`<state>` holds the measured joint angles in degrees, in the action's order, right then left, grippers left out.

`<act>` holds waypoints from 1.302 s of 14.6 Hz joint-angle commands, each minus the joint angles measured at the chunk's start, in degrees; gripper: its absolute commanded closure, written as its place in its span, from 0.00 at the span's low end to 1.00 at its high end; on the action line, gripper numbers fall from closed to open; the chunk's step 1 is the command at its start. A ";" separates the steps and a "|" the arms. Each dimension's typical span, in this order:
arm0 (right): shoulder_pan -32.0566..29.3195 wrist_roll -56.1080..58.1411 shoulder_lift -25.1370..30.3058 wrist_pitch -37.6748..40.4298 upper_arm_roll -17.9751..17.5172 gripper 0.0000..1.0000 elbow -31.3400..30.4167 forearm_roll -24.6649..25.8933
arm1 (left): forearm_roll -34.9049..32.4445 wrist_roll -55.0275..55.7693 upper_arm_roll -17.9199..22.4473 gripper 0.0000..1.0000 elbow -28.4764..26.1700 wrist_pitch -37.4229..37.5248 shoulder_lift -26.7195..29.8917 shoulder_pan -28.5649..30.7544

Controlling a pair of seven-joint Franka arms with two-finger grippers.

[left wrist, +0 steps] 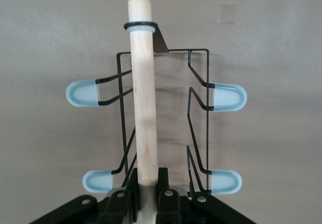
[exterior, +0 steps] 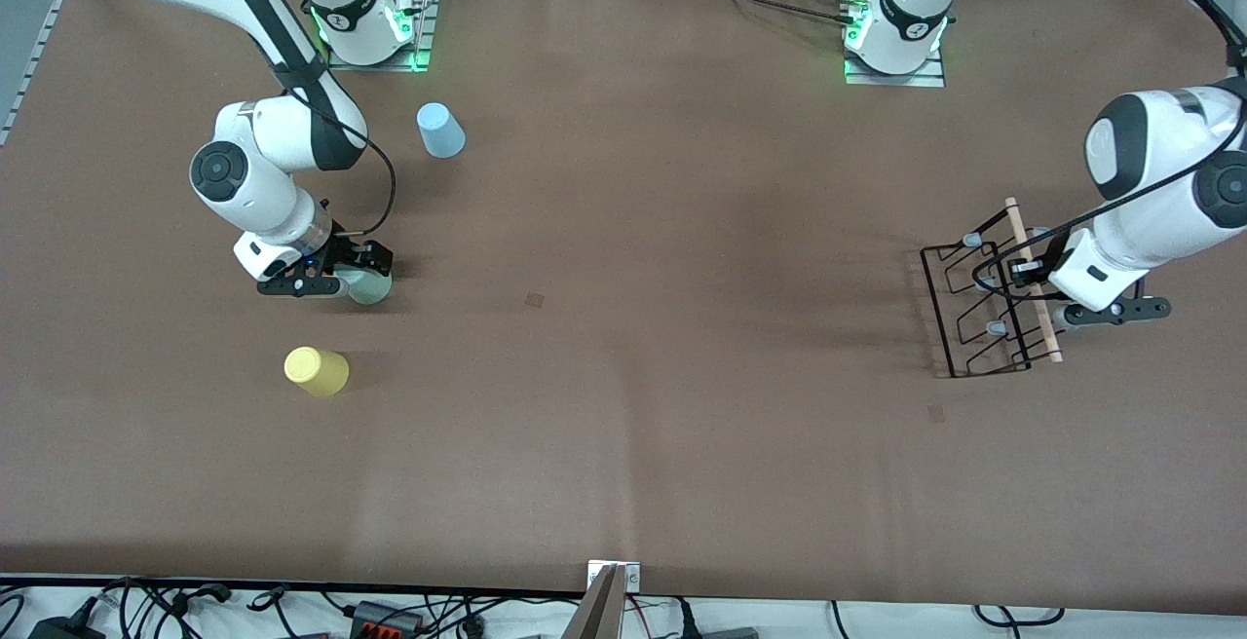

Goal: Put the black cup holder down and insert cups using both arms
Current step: 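Grasp the teal cup with the right gripper while the left gripper grasps the rack handle, then carry the rack to mid-table with the left gripper and set it down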

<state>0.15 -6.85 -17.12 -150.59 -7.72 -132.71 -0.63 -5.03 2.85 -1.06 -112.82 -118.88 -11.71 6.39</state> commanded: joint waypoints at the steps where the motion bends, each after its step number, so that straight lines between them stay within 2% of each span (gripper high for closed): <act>1: 0.11 -0.27 0.16 -1.55 0.07 0.21 -0.88 -0.69 | -0.86 -0.14 -3.40 0.99 8.21 7.43 0.73 -0.50; 5: -0.24 0.08 0.95 -1.37 0.16 0.58 -0.53 -0.69 | -0.77 2.15 -12.54 0.99 9.54 7.61 0.55 -0.50; 7: -0.24 -0.10 1.65 -1.37 0.16 0.68 -0.18 -0.60 | -0.69 3.82 -17.54 0.99 9.54 7.52 0.20 -0.77; 9: 0.02 0.25 3.23 -0.76 0.16 0.69 0.70 -0.60 | 0.01 6.44 -23.70 0.99 9.89 7.44 -1.90 -1.03; 11: 0.20 0.25 5.69 1.95 0.07 0.70 1.22 -0.51 | 0.28 15.64 -27.49 0.99 10.24 6.91 -4.19 -4.00; 14: 1.42 0.17 8.41 8.97 -0.02 0.70 4.46 -0.51 | 0.02 25.86 -27.51 0.99 17.86 6.82 -10.94 -13.48; 17: 3.09 -3.59 10.00 15.05 -0.19 0.70 8.16 -0.60 | -0.43 31.58 -27.50 0.99 24.81 6.56 -18.23 -19.47; 19: 4.59 -6.94 10.18 15.94 -0.28 0.70 9.40 -0.51 | -0.42 34.83 -26.98 0.99 28.68 6.47 -22.02 -23.69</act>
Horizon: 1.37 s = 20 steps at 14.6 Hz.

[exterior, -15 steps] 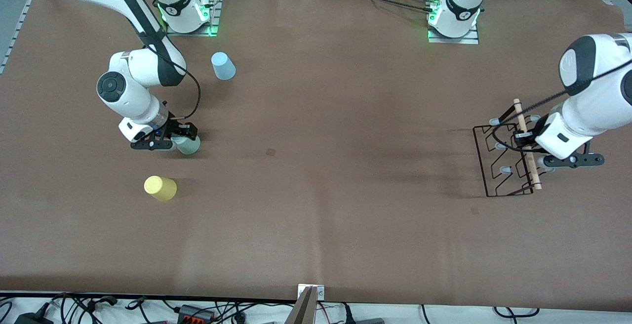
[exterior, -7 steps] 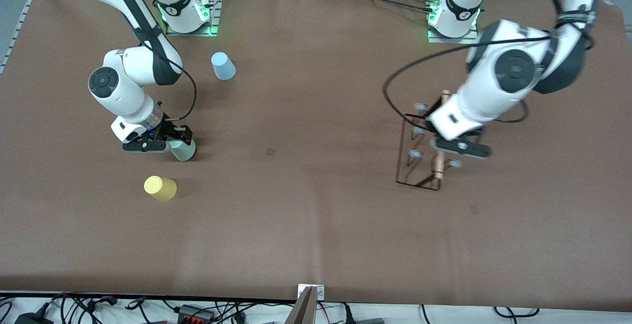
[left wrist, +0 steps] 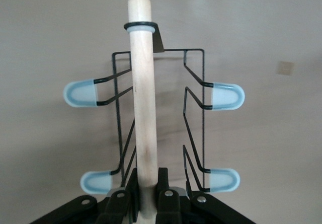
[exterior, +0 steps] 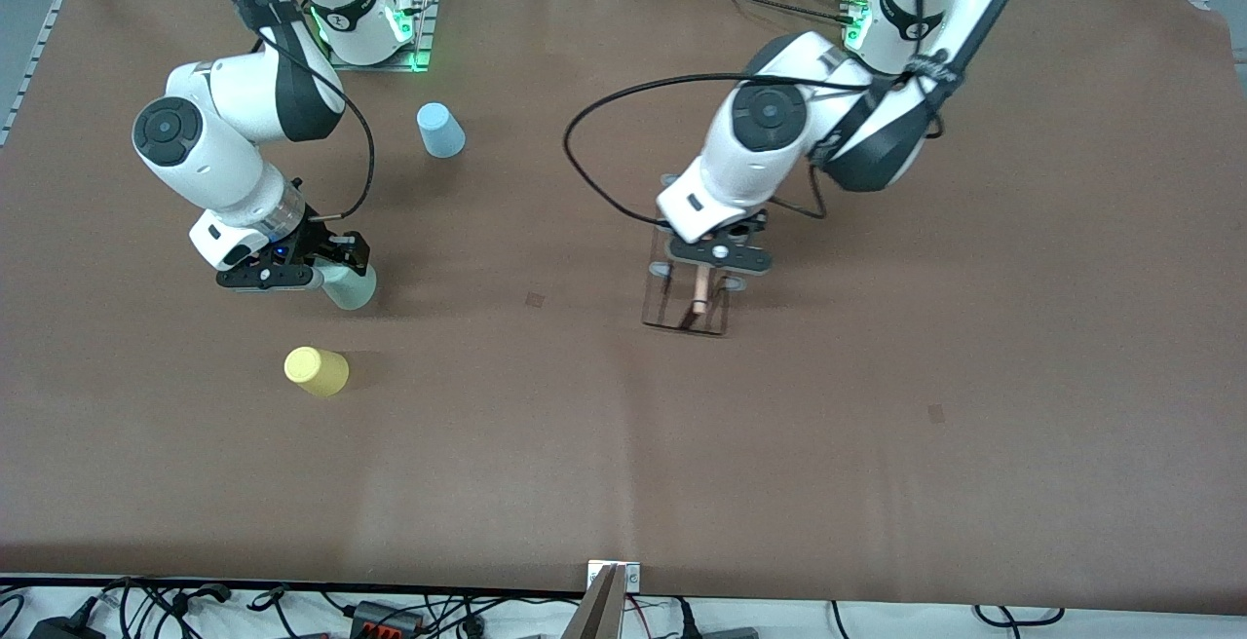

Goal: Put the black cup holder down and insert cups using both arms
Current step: 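Carry the rack to mid-table with the left gripper and set it down, then release the rack and withdraw the left gripper while the right gripper carries the teal cup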

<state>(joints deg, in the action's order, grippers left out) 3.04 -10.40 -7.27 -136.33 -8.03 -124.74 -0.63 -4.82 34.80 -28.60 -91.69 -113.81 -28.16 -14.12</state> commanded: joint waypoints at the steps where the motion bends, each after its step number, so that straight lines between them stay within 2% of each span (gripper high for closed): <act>1: 1.79 -4.09 0.33 1.60 0.03 0.70 1.70 -0.51 | -0.71 3.95 0.65 0.99 8.97 1.40 -7.15 -4.50; 5: 2.67 -3.84 -0.28 1.60 -0.06 0.70 2.57 -0.24 | -0.89 5.63 0.65 0.99 9.16 -4.03 -9.36 -5.57; 7: 2.93 -3.75 -0.28 1.60 -0.06 0.70 2.58 -0.33 | -0.72 5.80 0.65 0.97 9.16 -4.40 -9.72 -6.36; 8: 2.93 -3.75 -0.28 1.60 -0.06 0.70 2.49 -0.42 | -0.63 5.89 0.73 0.77 9.16 -4.40 -9.72 -6.36; 9: 2.93 -3.75 -0.28 1.60 -0.06 0.70 2.58 -0.42 | -0.97 5.72 0.91 0.16 9.08 -4.40 -9.72 -6.10; 10: 2.93 -3.66 -0.28 1.60 -0.06 0.70 2.58 -0.42 | -1.24 5.54 0.82 0.00 9.25 -4.31 -9.54 -6.01; 12: 2.85 -3.49 -0.37 1.60 0.03 0.70 2.58 -0.42 | -1.42 5.45 0.91 0.00 9.16 -3.18 -8.23 -5.49; 15: 3.20 -5.15 0.24 4.12 -0.06 0.73 3.63 -0.77 | -3.25 1.97 0.65 0.00 9.69 7.08 -2.54 -0.84; 17: 3.55 -11.01 0.94 8.52 -2.24 0.73 5.38 -0.69 | -4.49 -6.90 0.74 0.00 9.69 12.54 1.42 3.02; 20: 3.99 -21.72 4.36 12.83 -7.15 0.73 5.65 -0.77 | -4.67 -14.73 0.56 0.00 9.78 17.03 6.09 12.15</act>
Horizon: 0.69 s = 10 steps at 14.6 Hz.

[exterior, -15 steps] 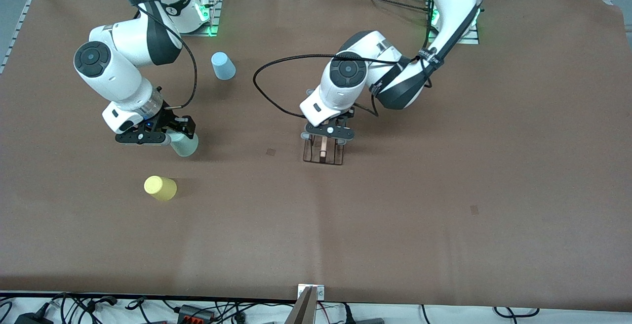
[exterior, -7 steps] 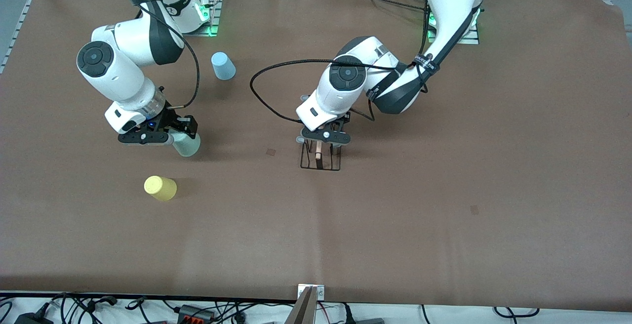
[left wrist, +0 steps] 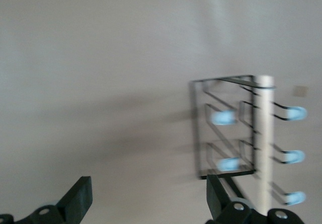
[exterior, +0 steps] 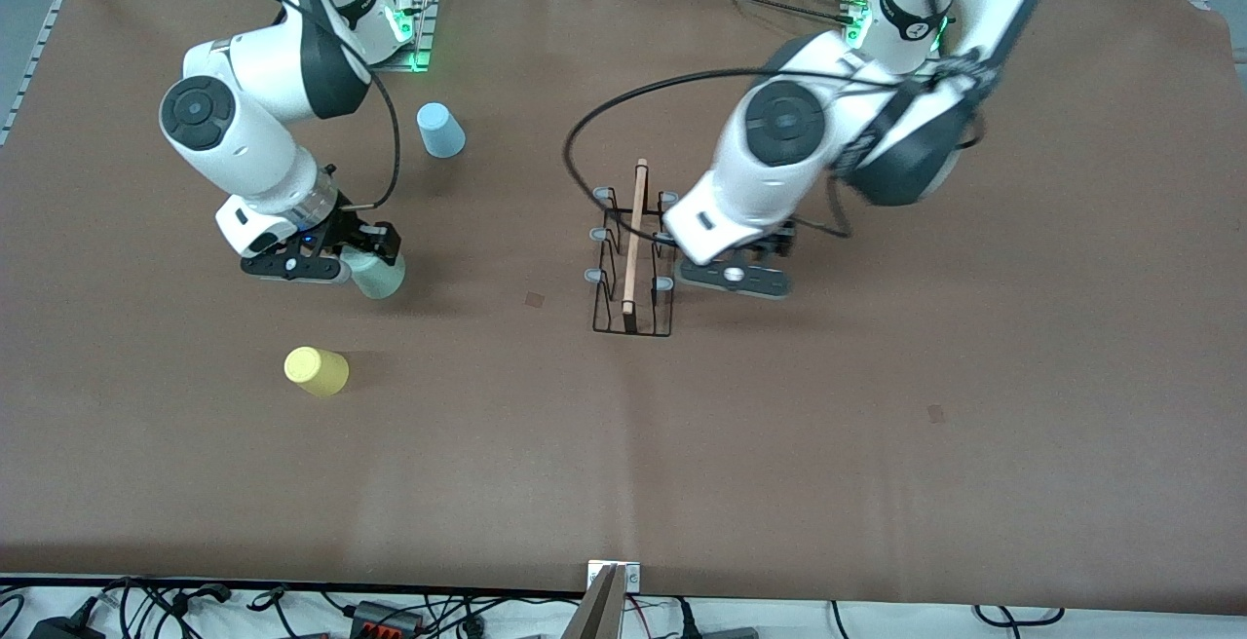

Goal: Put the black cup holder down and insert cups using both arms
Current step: 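Release the rack and withdraw the left gripper while the right gripper carries the teal cup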

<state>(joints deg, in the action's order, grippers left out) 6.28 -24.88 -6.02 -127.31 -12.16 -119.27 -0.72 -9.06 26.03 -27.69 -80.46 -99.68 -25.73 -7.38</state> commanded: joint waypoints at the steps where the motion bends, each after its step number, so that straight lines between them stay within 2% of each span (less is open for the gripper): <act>1: 1.71 -13.21 3.46 4.69 -5.39 0.73 0.35 -0.69 | -0.44 -10.34 -0.52 0.00 -1.45 4.22 4.98 8.84; 3: 3.30 -24.55 3.47 4.26 -9.62 0.73 1.66 -0.78 | -0.35 -17.30 -0.34 0.00 -1.28 4.67 6.39 15.61; 6: 6.54 -36.18 3.03 3.48 -14.45 0.73 3.95 -7.70 | -0.09 -23.55 -0.70 0.00 2.40 4.94 6.66 23.71; 10: 9.18 -47.34 0.93 -1.86 -20.78 0.73 4.31 -7.73 | 0.36 -24.89 -1.05 0.00 7.77 13.17 6.66 28.30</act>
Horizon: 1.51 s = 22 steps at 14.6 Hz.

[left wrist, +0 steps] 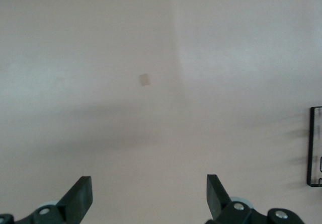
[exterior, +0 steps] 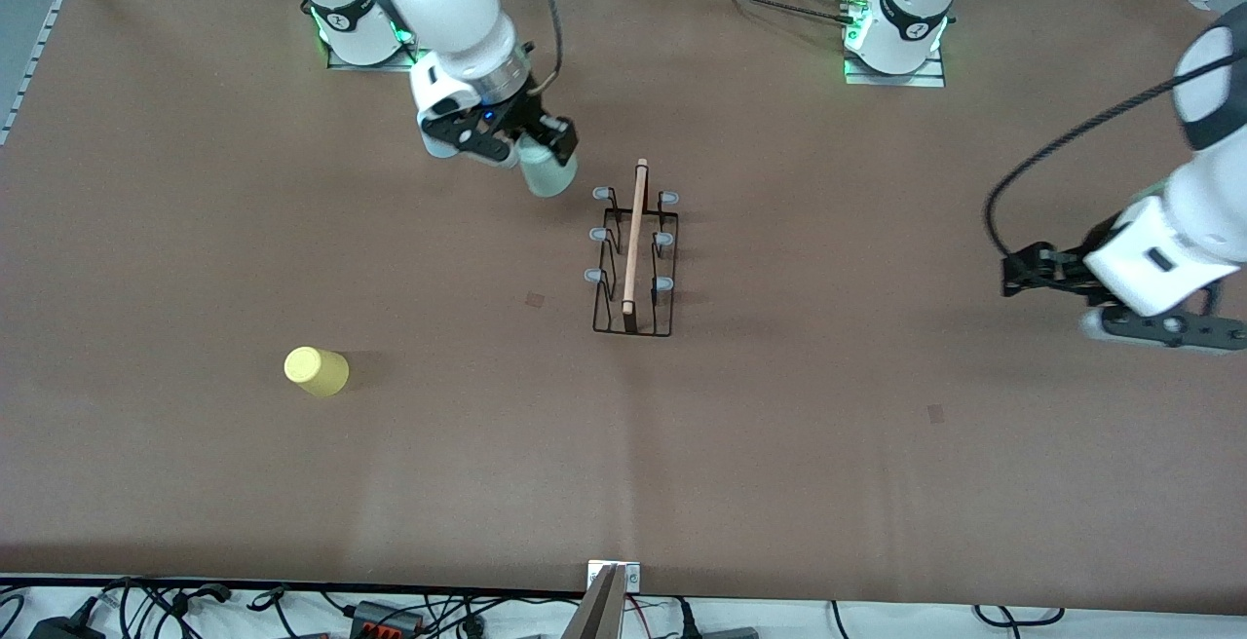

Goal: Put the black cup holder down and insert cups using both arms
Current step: 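Release the rack and withdraw the left gripper while the right gripper carries the teal cup, then lower the teal cup onto a rack peg and open the right gripper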

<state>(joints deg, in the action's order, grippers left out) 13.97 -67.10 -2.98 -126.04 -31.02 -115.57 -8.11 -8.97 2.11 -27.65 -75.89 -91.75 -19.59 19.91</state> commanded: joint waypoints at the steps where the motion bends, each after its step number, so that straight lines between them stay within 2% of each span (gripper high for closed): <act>1: 2.37 -6.79 -3.25 -4.81 -2.12 0.73 0.52 0.10 | 0.62 -2.10 -0.40 0.00 3.63 7.27 1.13 2.06; 2: 2.90 -6.99 -4.31 -5.52 -2.03 0.73 0.52 0.98 | 1.66 -3.24 0.65 0.00 2.07 7.37 3.83 1.89; 3: 3.00 -7.07 -4.93 -5.62 -2.12 0.73 0.52 2.20 | 3.07 -3.25 3.36 0.00 -0.12 7.20 6.12 0.76; 5: 3.00 -7.08 -6.94 -6.32 -2.03 0.72 0.43 4.14 | 6.94 -3.34 13.53 0.00 -4.86 7.03 10.60 -6.59; 7: 2.91 -7.08 -8.26 -6.67 -2.03 0.72 0.34 5.81 | 7.30 -3.25 25.74 0.00 -10.92 5.46 15.52 -18.09; 8: 2.91 -7.08 -8.62 -7.11 -2.03 0.72 0.34 6.08 | 7.39 -2.99 29.02 0.00 -15.39 2.48 18.42 -21.54; 10: 3.00 -7.08 -9.50 -8.08 -2.03 0.72 0.34 6.17 | 7.30 -2.81 30.02 0.00 -23.04 -3.67 23.70 -23.94; 11: 3.00 -7.08 -9.76 -8.08 -2.03 0.72 0.34 6.17 | 7.21 -3.16 30.02 0.00 -24.30 -4.31 24.68 -24.21; 15: 3.09 -7.08 -10.73 -9.04 -2.03 0.71 0.26 6.35 | 7.39 -3.08 29.76 0.00 -22.55 -4.05 23.02 -23.86; 18: 3.09 -7.07 -11.78 -11.15 -2.03 0.69 0.26 6.70 | 11.86 -3.51 30.02 0.00 -22.46 -3.96 22.49 -22.99; 20: 3.09 -7.07 -12.48 -11.77 -1.94 0.69 0.26 7.49 | 11.78 -3.34 29.67 0.00 -22.12 -3.96 22.40 -22.98; 21: 3.09 -7.08 -12.66 -11.86 -1.94 0.63 0.26 7.58 | 11.78 -3.34 29.58 0.00 -22.11 -3.70 22.40 -22.89; 22: 3.09 -7.08 -12.75 -11.86 -1.94 0.40 0.26 7.58 | 11.78 -3.34 29.67 0.00 -22.11 -3.26 22.40 -22.89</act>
<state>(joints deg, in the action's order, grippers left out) 16.87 -73.03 -15.08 -137.12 -32.87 -115.67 -1.71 1.45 -0.01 1.75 -97.71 -94.96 2.52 -3.09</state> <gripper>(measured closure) 0.330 0.000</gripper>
